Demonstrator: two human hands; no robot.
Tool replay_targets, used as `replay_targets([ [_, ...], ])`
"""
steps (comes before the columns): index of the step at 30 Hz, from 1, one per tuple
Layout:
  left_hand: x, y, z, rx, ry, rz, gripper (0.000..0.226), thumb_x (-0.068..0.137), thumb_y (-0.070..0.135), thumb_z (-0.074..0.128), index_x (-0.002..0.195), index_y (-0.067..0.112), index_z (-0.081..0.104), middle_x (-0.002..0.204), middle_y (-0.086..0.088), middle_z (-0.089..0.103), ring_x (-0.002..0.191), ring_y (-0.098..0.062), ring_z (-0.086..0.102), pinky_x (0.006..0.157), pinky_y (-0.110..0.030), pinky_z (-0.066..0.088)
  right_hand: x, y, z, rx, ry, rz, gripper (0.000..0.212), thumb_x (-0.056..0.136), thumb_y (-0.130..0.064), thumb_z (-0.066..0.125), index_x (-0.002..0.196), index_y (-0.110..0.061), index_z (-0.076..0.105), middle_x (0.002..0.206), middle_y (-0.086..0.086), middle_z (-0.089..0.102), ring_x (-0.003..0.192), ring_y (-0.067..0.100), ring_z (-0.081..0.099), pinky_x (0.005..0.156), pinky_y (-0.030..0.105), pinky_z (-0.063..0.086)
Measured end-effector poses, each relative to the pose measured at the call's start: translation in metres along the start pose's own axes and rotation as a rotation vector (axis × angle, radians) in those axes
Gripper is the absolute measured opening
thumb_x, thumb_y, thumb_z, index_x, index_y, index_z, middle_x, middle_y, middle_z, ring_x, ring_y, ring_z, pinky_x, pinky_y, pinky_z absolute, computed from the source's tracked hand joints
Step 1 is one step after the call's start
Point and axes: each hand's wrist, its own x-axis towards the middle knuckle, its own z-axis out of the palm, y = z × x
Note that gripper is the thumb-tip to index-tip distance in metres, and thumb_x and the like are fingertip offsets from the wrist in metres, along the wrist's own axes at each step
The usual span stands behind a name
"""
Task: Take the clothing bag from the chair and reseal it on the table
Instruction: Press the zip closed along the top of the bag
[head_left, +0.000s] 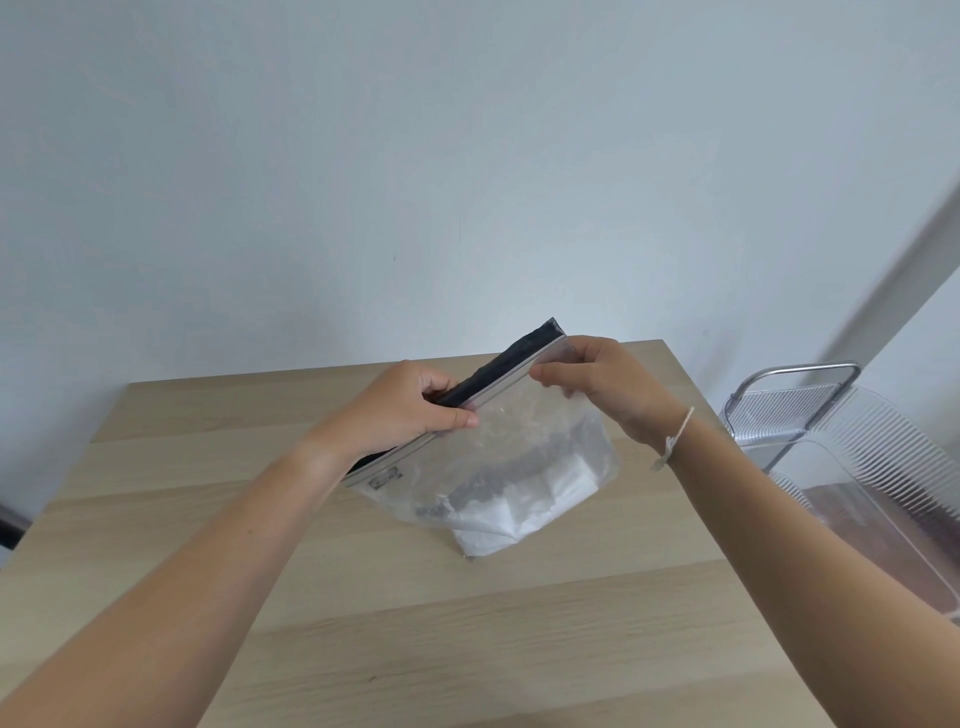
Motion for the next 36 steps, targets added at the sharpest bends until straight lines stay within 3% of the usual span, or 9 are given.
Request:
replay_targets([
  [5, -0.0004, 0.0009, -0.0005, 0.028, 0.009, 0.024, 0.021, 0.074, 0.028, 0.075, 0.055, 0.028, 0.065, 0.047, 0.012, 0.059, 0.046, 0.002, 0.045, 0.048, -0.009, 0.032, 0.0007, 0.0000, 0.0003, -0.002, 0.002, -0.001, 0.009, 0.077, -0.013, 0.068, 0.070, -0.019, 0.067, 0.061, -0.012, 0.061, 0.053, -0.005, 0.051, 0.051, 0.008, 0.040],
  [10, 0.0000, -0.0020, 0.0005, 0.040, 0.019, 0.031, 0.016, 0.073, 0.029, 0.075, 0.064, 0.018, 0.069, 0.047, 0.014, 0.058, 0.046, 0.002, 0.043, 0.046, -0.010, 0.030, 0.0007, 0.0012, 0.0003, 0.007, 0.004, -0.001, 0.013, 0.077, -0.012, 0.068, 0.067, -0.021, 0.067, 0.056, -0.015, 0.061, 0.053, -0.005, 0.051, 0.051, 0.008, 0.040],
  [22, 0.0007, -0.0022, 0.0025, 0.050, 0.021, 0.039, 0.019, 0.073, 0.028, 0.075, 0.056, 0.027, 0.066, 0.046, 0.014, 0.059, 0.043, 0.003, 0.043, 0.043, -0.009, 0.029, -0.0005, 0.0028, 0.0001, 0.019, 0.011, -0.007, 0.015, 0.076, -0.011, 0.069, 0.065, -0.021, 0.067, 0.056, -0.014, 0.061, 0.054, -0.005, 0.051, 0.050, 0.008, 0.039],
  [27, 0.0013, -0.0038, 0.0037, 0.035, 0.004, 0.030, 0.014, 0.074, 0.026, 0.074, 0.068, 0.015, 0.068, 0.048, 0.014, 0.060, 0.048, 0.000, 0.046, 0.048, -0.011, 0.033, -0.0011, 0.0031, -0.0004, 0.025, 0.007, -0.010, 0.015, 0.076, -0.011, 0.069, 0.066, -0.021, 0.067, 0.058, -0.012, 0.061, 0.054, -0.005, 0.052, 0.051, 0.008, 0.040],
  [36, 0.0006, 0.0000, 0.0054, 0.030, -0.039, 0.068, 0.016, 0.077, 0.018, 0.072, 0.068, 0.008, 0.064, 0.047, 0.009, 0.056, 0.047, -0.002, 0.046, 0.048, -0.010, 0.035, -0.0026, 0.0038, -0.0011, 0.028, -0.005, -0.015, 0.014, 0.076, -0.010, 0.069, 0.066, -0.021, 0.067, 0.063, -0.008, 0.061, 0.055, -0.004, 0.052, 0.051, 0.008, 0.039],
])
